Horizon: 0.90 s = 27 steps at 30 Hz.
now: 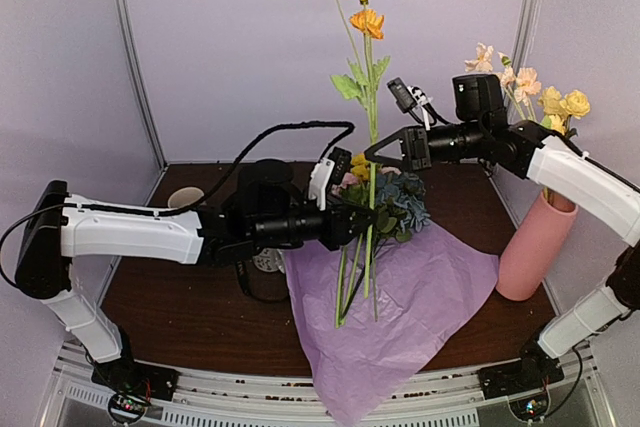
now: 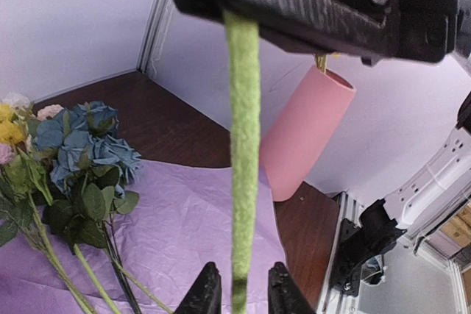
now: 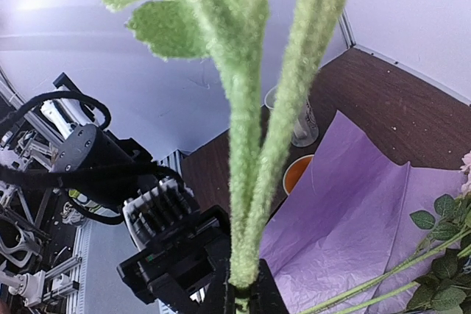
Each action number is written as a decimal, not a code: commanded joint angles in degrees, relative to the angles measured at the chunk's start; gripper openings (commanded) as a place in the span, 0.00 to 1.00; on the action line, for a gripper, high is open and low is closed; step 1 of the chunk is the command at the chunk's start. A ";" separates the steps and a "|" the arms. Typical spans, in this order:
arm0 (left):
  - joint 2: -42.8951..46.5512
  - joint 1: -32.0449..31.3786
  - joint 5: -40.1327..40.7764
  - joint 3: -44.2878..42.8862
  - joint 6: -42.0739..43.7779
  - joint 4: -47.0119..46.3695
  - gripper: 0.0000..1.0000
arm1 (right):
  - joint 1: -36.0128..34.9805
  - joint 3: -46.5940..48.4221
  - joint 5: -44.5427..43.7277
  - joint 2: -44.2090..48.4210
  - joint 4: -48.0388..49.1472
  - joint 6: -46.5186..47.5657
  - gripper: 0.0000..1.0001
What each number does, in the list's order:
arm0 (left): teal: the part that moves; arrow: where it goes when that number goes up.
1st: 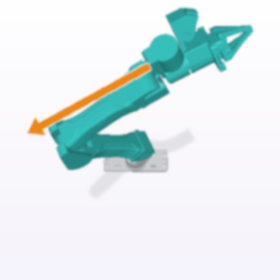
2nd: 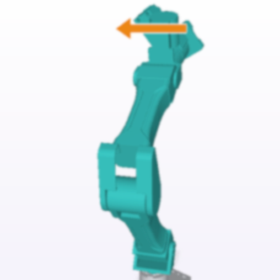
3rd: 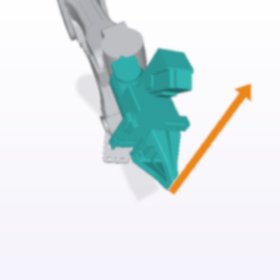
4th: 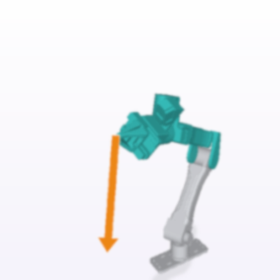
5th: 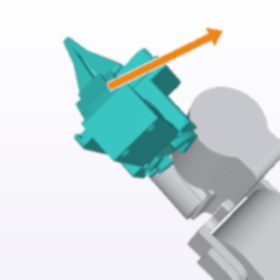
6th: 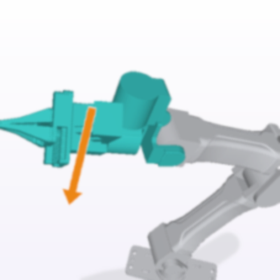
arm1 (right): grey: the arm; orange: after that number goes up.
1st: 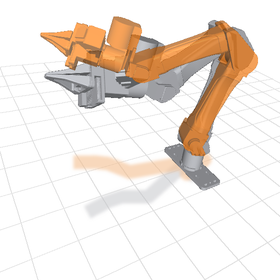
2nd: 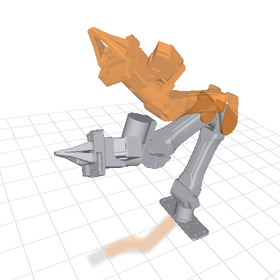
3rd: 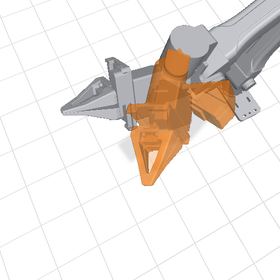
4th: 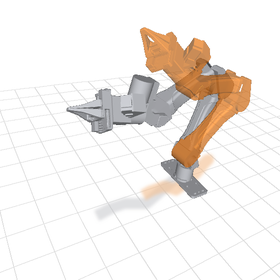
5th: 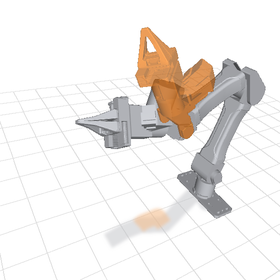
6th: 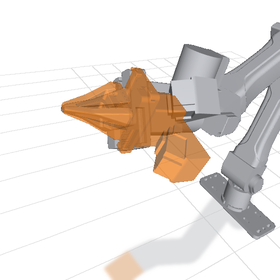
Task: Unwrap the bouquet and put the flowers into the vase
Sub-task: Pass from the left arm to the right
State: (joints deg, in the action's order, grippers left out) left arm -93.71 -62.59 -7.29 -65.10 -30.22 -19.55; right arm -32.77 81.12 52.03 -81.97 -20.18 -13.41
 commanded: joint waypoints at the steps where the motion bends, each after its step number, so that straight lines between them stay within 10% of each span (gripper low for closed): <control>1: 1.00 -0.86 0.91 -0.30 4.09 -0.17 0.40 | -0.18 4.01 -0.08 1.55 0.79 1.01 0.00; 6: -0.49 -2.32 2.25 -0.05 8.92 1.52 0.41 | -0.10 6.47 -0.68 3.23 -0.22 1.41 0.00; 13: -0.10 -3.82 3.76 1.56 11.87 0.20 0.00 | -0.10 7.16 -2.92 4.95 -4.08 5.70 0.00; 20: -0.93 -4.98 3.72 -0.23 14.91 2.11 0.00 | -0.03 10.88 -1.93 4.43 -4.35 4.76 0.43; 27: -1.21 -5.88 5.17 -1.34 14.31 4.10 0.00 | -0.01 14.09 -1.48 2.69 -3.17 1.72 0.12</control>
State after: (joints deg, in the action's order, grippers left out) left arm -94.50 -68.07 -3.25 -64.45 -16.51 -14.85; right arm -32.77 93.82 50.41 -78.63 -24.67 -10.07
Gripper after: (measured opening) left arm 0.034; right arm 0.200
